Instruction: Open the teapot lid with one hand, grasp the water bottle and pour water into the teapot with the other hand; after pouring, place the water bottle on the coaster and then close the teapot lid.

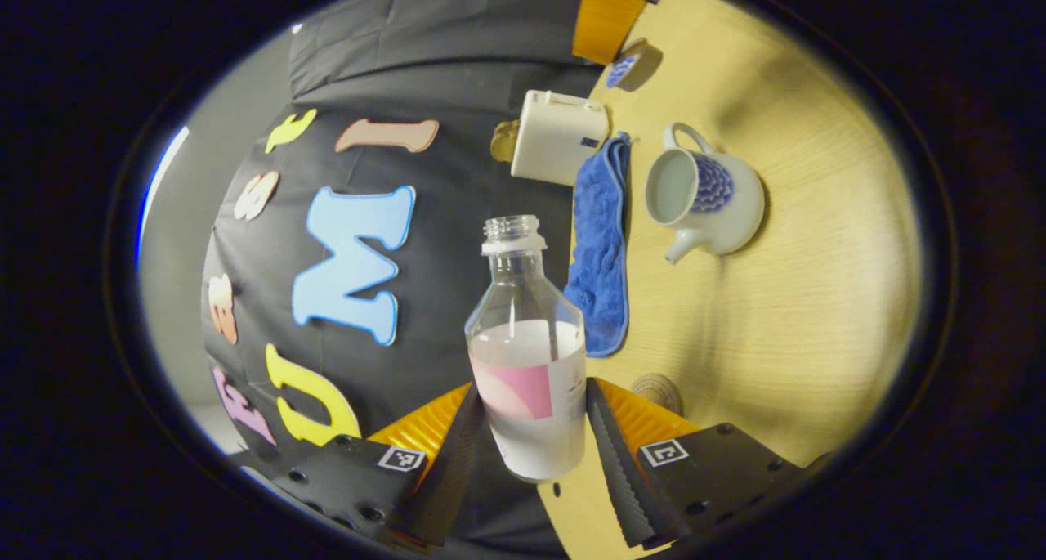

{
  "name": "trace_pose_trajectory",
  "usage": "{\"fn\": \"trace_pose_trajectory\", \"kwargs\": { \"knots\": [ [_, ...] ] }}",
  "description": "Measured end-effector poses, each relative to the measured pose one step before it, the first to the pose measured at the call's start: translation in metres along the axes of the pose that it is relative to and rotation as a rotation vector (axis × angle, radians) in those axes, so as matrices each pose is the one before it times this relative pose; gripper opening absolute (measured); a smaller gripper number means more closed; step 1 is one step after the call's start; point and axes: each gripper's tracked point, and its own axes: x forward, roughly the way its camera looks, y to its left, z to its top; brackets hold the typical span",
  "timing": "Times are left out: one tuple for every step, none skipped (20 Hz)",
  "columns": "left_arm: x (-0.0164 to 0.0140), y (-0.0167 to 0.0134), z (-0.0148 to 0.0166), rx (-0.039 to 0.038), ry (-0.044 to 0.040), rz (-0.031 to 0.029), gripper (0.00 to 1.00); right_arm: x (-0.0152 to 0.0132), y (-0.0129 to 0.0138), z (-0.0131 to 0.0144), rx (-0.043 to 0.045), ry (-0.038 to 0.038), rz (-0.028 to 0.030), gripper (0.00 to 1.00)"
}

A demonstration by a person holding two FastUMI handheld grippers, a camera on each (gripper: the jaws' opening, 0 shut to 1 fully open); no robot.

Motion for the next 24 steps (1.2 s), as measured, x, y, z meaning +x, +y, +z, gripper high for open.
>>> {"fn": "trace_pose_trajectory", "kwargs": {
  "knots": [
    [-0.00331, 0.00003, -0.00442, -0.07005, 0.00672, -0.00265, 0.89, 0.00004, 0.00298, -0.00012, -0.00468, -0.00028, 0.00855, 0.12],
    [-0.00258, -0.00037, -0.00437, -0.07625, 0.00886, 0.00123, 0.89, 0.00099, 0.00244, -0.00139, -0.00917, 0.00073, 0.00471, 0.12],
    [-0.00025, -0.00039, -0.00343, -0.08003, 0.0045, -0.00103, 0.89, 0.0003, 0.00193, -0.00045, -0.01074, 0.00236, 0.00502, 0.12],
    [-0.00075, 0.0017, -0.00367, -0.08354, 0.00445, 0.00592, 0.89, -0.00008, 0.003, -0.00137, -0.00345, 0.00117, 0.00896, 0.12],
    [-0.00077, 0.00303, -0.00378, -0.08376, 0.0041, 0.00337, 0.89, -0.00016, 0.00335, -0.00094, 0.00322, 0.00181, 0.01145, 0.12],
    [0.0002, 0.00012, -0.00449, -0.08101, 0.00538, -0.00099, 0.89, 0.00058, 0.00252, -0.00093, 0.00486, 0.00178, 0.00741, 0.12],
    [0.00031, 0.0006, -0.005, -0.0788, 0.00742, 0.00096, 0.89, 0.00002, 0.00171, -0.00198, 0.00047, 0.00339, 0.00431, 0.12],
    [0.00067, 0.00116, -0.00491, -0.07746, 0.00827, 0.00226, 0.89, 0.0002, 0.00061, -0.00133, -0.0039, 0.00391, 0.00085, 0.12],
    [-0.00171, 0.00054, -0.0054, -0.07439, 0.00677, -0.00451, 0.89, 0.00037, 0.00079, -0.00104, -0.005, 0.00139, 0.00141, 0.12],
    [-0.001, -0.0009, -0.00373, -0.06793, 0.00637, -0.01408, 0.89, 0.0004, 0.00162, -0.00036, -0.00216, 0.0014, 0.00405, 0.12],
    [-0.00034, 0.0012, -0.00446, -0.06598, 0.01101, -0.00751, 0.89, 0.00047, 0.002, -0.00141, 0.00091, 0.00275, 0.00616, 0.12],
    [0.00142, -0.00011, -0.00997, -0.07576, 0.00301, -0.01319, 0.89, 0.00015, 0.00148, -0.0005, 0.00022, 0.00231, 0.00512, 0.12],
    [-0.00097, 0.00043, -0.00229, -0.07919, -0.00525, -0.01971, 0.89, 0.00014, 0.00043, -0.00056, -0.00153, 0.00059, 0.00077, 0.12],
    [-0.00079, 0.00279, -0.00218, -0.07527, 0.00066, -0.00954, 0.89, 0.00014, -0.00022, 0.00075, -0.00227, -0.00093, -0.00082, 0.12],
    [-0.0026, 0.00273, -0.00535, -0.06242, 0.0017, -0.00887, 0.89, 0.00043, -0.00044, -0.00047, -0.00125, 0.00183, -0.00093, 0.12],
    [-0.00048, 0.00298, -0.00232, -0.04508, 0.0013, -0.00683, 0.89, 0.00052, 0.00044, -0.0021, -0.00026, 0.00438, -0.00081, 0.12],
    [-0.00039, 0.00353, -0.00249, -0.03076, -0.00032, 0.00192, 0.89, 0.00054, 0.00072, -0.00231, 0.00015, 0.00552, 0.00149, 0.12],
    [-0.00205, 0.00407, -0.00117, -0.02341, -0.00264, 0.00787, 0.88, 0.00017, 0.00077, -0.00058, 0.00044, 0.00326, 0.00254, 0.12],
    [-0.00096, 0.00291, -0.00127, -0.01982, -0.00316, 0.00009, 0.88, 0.00052, 0.00103, 0.00007, -0.00149, 0.00025, 0.00307, 0.12],
    [-0.00074, 0.00301, -0.00066, -0.01411, -0.00253, 0.00092, 0.88, -0.00037, 0.00018, 0.00036, -0.00279, -0.00166, 0.00056, 0.12],
    [0.00057, 0.00342, -0.00025, -0.00849, -0.00449, 0.00524, 0.89, 0.0005, 0.00047, 0.00006, -0.00498, -0.00073, -0.00047, 0.12],
    [0.0003, 0.0021, -0.00048, -0.00968, -0.00273, 0.00281, 0.89, 0.00001, -0.00056, -0.00084, -0.00375, -0.0002, -0.00211, 0.12],
    [0.00058, -0.00025, -0.00094, -0.01147, -0.00058, -0.00502, 0.89, 0.00016, 0.00053, -0.00055, -0.00168, 0.00159, 0.00009, 0.12],
    [0.00019, -0.00058, -0.00162, -0.01317, 0.00493, -0.00239, 0.89, 0.0004, 0.00009, -0.00065, 0.00044, 0.00253, 0.00054, 0.12]
  ]
}}
